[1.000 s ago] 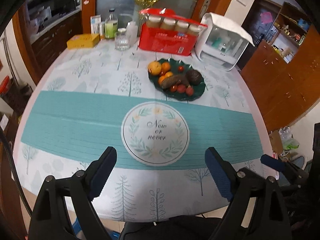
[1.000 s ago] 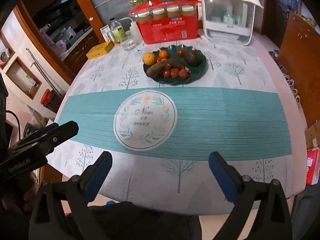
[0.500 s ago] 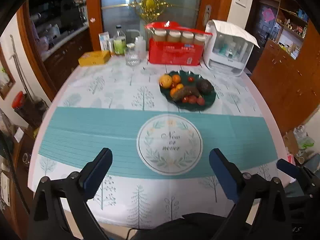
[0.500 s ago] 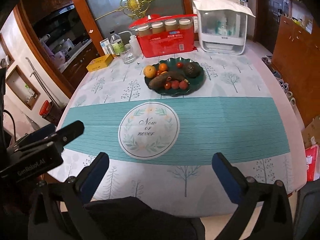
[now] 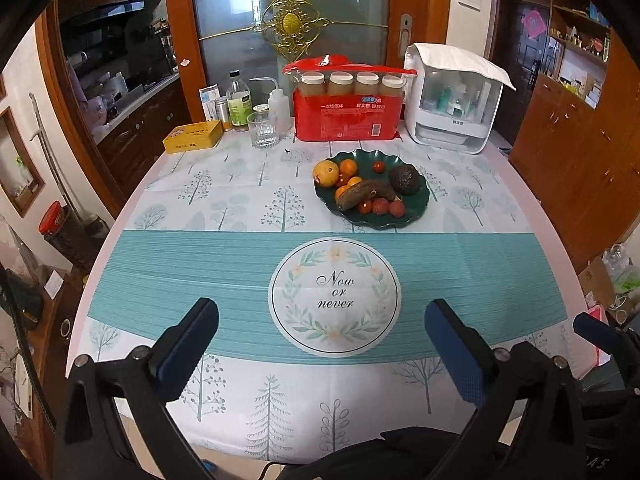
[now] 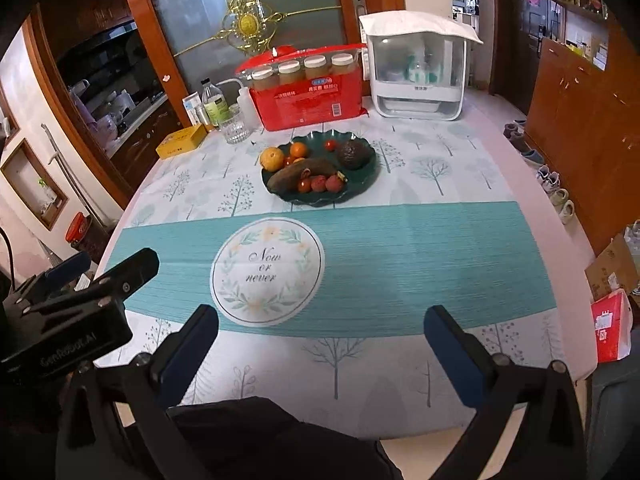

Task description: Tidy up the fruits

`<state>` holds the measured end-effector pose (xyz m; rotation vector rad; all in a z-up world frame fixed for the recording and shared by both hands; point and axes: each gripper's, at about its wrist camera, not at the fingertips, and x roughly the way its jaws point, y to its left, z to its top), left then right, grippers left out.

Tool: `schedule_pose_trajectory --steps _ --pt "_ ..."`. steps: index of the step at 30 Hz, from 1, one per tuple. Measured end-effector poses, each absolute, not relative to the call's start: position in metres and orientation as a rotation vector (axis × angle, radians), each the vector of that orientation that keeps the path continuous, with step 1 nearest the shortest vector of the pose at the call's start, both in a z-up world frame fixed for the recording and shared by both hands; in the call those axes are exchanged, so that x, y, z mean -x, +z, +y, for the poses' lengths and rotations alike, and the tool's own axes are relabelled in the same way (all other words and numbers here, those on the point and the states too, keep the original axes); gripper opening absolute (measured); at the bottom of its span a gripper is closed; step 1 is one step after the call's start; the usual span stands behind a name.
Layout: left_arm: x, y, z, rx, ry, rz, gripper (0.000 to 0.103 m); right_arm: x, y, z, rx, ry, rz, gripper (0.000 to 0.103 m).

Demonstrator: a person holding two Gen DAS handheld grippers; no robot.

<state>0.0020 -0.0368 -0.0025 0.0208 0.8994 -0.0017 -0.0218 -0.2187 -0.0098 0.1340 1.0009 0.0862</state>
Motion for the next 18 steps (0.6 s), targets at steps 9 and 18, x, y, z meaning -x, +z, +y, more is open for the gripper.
schedule_pose_trajectory --steps 9,18 --pt "0.006 -0.003 -0.042 -0.03 0.042 0.896 0.103 0.025 -0.016 -0.223 -0.134 0.099 1.022 0.103" --pt "0.011 -0.003 -0.043 -0.033 0.048 0.893 0.103 0.028 -0.018 -0.222 -0.129 0.12 1.032 0.103"
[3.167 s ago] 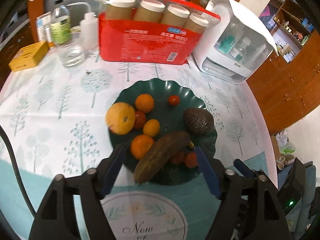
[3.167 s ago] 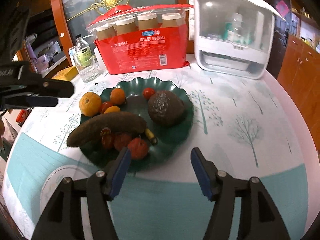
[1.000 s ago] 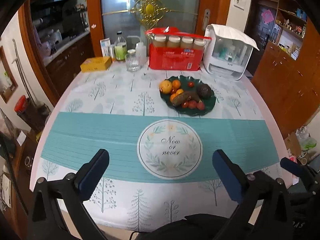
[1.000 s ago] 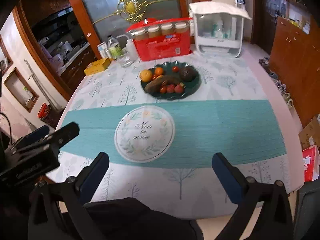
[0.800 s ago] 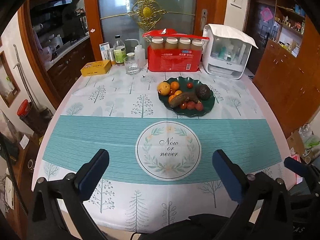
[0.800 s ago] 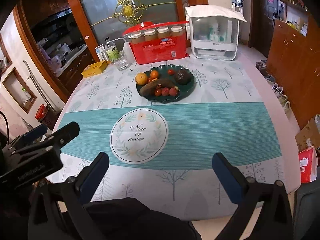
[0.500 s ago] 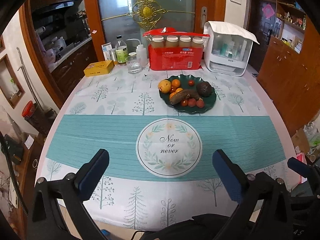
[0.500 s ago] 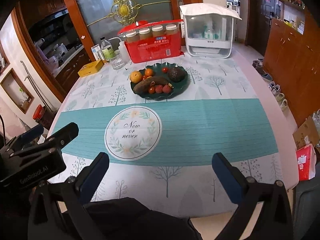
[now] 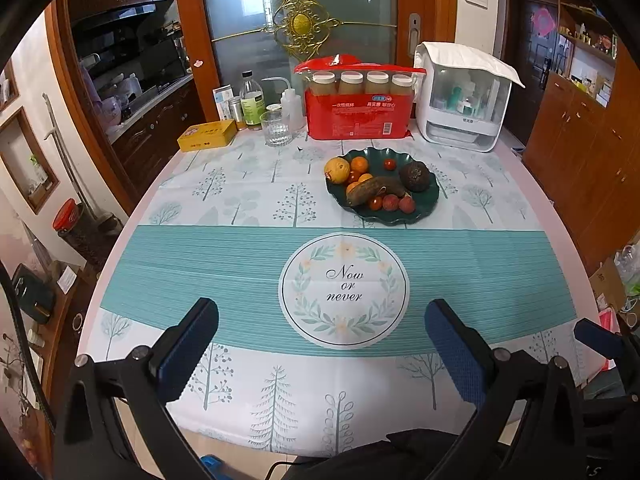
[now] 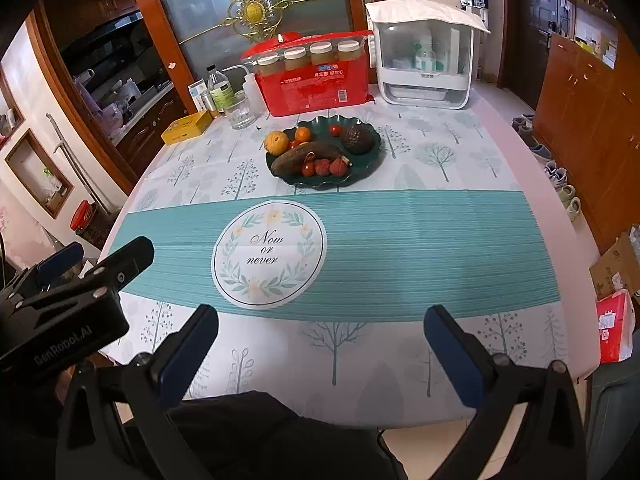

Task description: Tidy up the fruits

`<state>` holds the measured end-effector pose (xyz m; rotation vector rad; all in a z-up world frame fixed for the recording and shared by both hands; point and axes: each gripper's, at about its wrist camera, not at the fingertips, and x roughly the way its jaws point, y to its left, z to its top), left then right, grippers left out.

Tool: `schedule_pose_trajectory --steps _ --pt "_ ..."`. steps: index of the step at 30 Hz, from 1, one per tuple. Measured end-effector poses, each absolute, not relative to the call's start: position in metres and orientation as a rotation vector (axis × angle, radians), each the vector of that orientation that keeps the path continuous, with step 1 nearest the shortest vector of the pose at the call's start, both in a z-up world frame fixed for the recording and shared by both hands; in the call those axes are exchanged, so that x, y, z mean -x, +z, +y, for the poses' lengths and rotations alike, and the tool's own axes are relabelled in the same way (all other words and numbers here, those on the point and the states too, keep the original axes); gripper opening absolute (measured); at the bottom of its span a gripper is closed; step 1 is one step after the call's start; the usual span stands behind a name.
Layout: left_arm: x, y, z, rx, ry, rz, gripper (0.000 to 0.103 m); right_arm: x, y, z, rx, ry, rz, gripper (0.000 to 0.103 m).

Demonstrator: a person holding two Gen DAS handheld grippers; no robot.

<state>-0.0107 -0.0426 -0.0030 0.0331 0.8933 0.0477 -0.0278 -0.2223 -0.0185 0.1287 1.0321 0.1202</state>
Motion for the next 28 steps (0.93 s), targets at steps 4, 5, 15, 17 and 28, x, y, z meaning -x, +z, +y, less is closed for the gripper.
schedule_pose_trajectory --steps 4,5,15,17,28 --pt "0.0109 -0.0031 -0.0424 -0.034 0.047 0.893 0.103 0.0283 -0.0187 -0.2224 -0.129 0.123 1.033 0.103" --pt "0.011 -0.0031 -0.0424 -0.034 0.048 0.893 0.103 0.0285 -0.0187 -0.2224 -0.129 0.123 1.033 0.103" --pt "0.0113 -0.0032 -0.0418 -0.036 0.045 0.893 0.103 0.0285 -0.0189 -0.2225 -0.129 0.123 1.034 0.103" --pt "0.011 -0.0033 -0.0422 -0.035 0.046 0.894 0.103 0.0284 -0.0189 -0.2225 -0.129 0.122 1.034 0.103" --pt "0.0113 -0.0034 -0.0438 -0.034 0.049 0.895 0.103 0.0286 -0.0191 -0.2224 -0.129 0.122 1.035 0.103"
